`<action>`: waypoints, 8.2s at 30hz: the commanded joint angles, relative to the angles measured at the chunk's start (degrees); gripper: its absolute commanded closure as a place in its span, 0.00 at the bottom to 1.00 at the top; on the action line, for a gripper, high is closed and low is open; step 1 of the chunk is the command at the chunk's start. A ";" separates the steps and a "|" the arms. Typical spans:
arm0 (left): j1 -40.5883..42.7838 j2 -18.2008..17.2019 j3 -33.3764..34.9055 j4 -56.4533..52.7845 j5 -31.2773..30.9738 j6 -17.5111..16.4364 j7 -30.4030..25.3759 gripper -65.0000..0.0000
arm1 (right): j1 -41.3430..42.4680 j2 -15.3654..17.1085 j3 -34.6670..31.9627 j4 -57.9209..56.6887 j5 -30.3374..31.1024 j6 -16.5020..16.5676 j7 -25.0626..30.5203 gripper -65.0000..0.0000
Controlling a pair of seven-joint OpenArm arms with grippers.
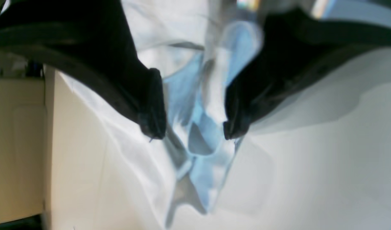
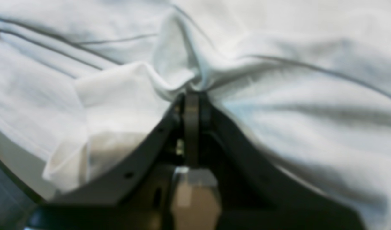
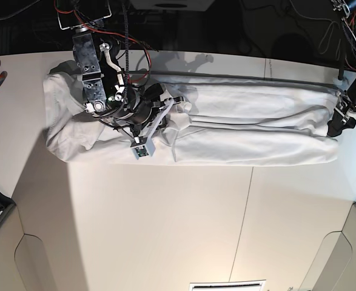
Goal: Layout the t-shirt on the table in an organized manner, then fold the t-shirt properly
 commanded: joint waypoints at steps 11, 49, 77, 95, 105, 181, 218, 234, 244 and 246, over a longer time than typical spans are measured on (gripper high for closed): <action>-1.79 -0.87 7.98 0.72 -3.02 -0.89 -1.29 0.49 | 0.33 0.31 0.28 0.22 -1.90 -0.68 -1.46 1.00; -2.58 -4.68 7.82 1.18 -14.40 -0.89 9.11 0.37 | 0.31 0.31 0.28 0.22 -1.90 -0.63 -1.49 1.00; -5.46 -0.76 7.98 1.18 -6.27 -0.89 3.08 0.38 | 0.33 0.31 0.26 0.22 -1.90 -0.61 -1.46 1.00; -5.44 -0.15 7.96 1.22 -10.51 -0.89 2.73 1.00 | 0.52 0.31 0.28 17.84 -1.90 -0.63 -6.54 1.00; -5.38 -1.01 7.91 8.85 -13.22 -0.89 7.10 1.00 | 0.33 0.35 0.28 25.05 -5.53 -0.70 -9.05 1.00; -2.23 15.80 38.01 29.55 -3.30 -0.89 7.04 1.00 | -4.55 3.26 17.09 25.07 -0.33 -1.07 -12.22 1.00; -3.37 14.34 32.26 37.33 -12.63 -0.89 16.55 0.61 | -4.55 3.28 17.09 25.07 -0.35 -1.05 -12.22 1.00; 2.82 14.40 31.26 37.31 3.26 -0.89 10.10 1.00 | -4.55 3.28 17.09 25.07 -0.35 -1.05 -11.82 1.00; 5.05 14.53 38.77 37.35 -2.75 -0.89 12.61 1.00 | -4.55 3.28 17.09 25.07 -0.35 -1.05 -11.78 1.00; 5.03 14.53 39.43 37.75 -6.54 -0.89 14.84 1.00 | -4.57 3.28 17.09 25.07 -0.35 -1.05 -11.78 1.00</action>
